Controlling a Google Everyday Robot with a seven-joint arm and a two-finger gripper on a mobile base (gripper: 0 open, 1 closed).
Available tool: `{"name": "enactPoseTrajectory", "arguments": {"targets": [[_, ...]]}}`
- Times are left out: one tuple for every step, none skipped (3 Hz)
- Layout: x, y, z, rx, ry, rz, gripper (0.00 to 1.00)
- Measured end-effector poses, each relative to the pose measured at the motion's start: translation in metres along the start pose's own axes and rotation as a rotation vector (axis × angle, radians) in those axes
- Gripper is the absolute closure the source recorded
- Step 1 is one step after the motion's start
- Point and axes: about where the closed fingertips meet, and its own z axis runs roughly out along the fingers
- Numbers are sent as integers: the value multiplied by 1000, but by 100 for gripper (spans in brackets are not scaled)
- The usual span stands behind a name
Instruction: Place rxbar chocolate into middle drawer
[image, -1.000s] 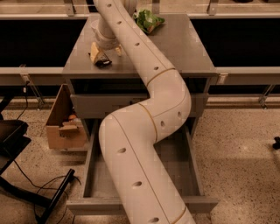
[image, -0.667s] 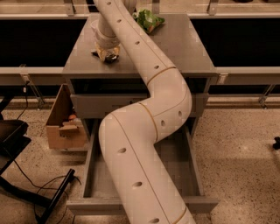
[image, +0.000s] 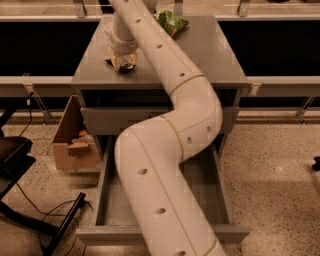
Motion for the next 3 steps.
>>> {"name": "enactPoseTrajectory", "arguments": {"targets": [[22,-41,-66,-64,-54,54,100],[47,-78,-123,-107,-109,117,100],[81,-109,-156,-150,-135,149,100]]}}
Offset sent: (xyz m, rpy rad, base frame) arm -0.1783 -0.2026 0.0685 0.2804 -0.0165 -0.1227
